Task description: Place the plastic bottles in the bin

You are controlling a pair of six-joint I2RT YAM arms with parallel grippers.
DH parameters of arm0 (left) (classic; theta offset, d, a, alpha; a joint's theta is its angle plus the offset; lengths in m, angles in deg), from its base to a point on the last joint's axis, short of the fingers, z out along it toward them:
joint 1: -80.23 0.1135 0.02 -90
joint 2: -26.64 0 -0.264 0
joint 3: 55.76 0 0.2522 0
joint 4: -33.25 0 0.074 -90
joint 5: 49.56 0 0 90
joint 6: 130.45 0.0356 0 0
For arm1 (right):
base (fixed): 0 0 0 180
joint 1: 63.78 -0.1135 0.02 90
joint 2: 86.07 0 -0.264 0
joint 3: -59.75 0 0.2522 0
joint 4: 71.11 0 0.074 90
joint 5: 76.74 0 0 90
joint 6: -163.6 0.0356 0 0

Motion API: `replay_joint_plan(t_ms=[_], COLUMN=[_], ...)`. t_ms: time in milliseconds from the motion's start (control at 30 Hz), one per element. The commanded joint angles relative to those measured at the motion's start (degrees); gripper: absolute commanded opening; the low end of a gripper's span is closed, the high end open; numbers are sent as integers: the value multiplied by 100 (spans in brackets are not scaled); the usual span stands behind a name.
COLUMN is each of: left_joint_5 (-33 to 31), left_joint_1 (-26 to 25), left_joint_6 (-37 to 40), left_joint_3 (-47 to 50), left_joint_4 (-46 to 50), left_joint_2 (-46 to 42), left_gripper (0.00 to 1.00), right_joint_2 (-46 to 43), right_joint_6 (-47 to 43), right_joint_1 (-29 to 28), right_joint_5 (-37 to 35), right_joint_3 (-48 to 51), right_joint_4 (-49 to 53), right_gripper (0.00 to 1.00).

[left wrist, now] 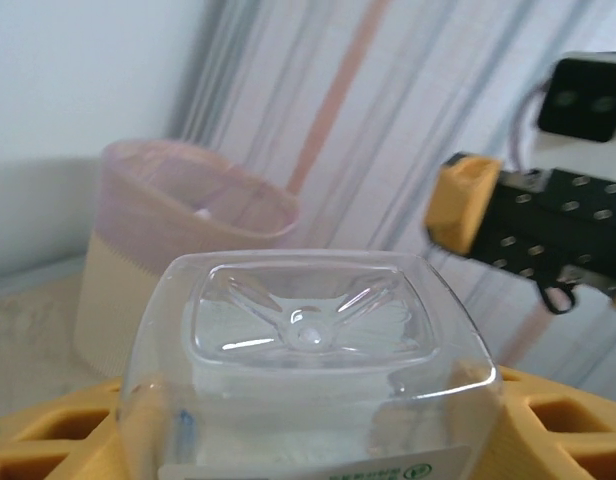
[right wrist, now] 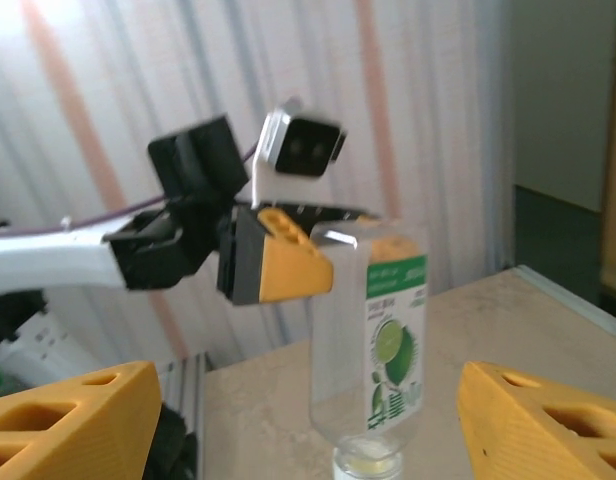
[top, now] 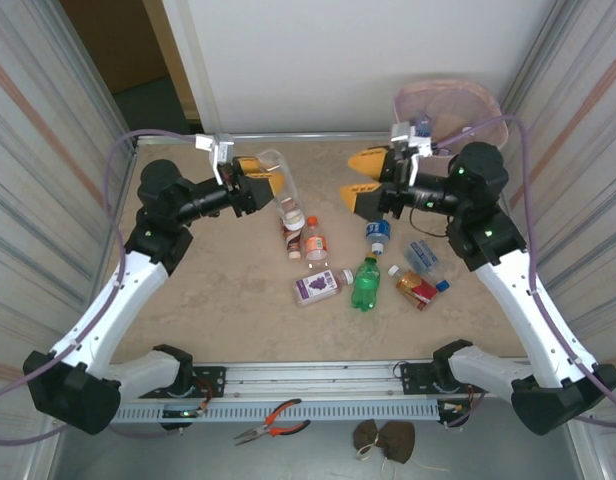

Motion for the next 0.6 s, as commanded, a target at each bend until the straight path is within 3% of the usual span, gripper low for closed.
replay_joint_plan(t_ms=[0, 333, 567], left_joint_5=[546, 1015, 1125], left_joint_1=[-197, -948, -1352], left_joint_6=[605, 1496, 1895], left_joint_3=[-288, -903, -1343], left_joint_4=[-422, -4, 389], left_joint_2=[-302, -431, -303], left_gripper=[52, 52, 51], right_joint_2=[-7, 153, 214], right_joint_6=[-792, -1043, -1556], right_joint_1=[-399, -1256, -1584], right_joint_5=[-131, -155, -88], right_joint_3=[-32, -289, -350], right_joint_4=[262, 339, 608], right_gripper=[79, 90, 90])
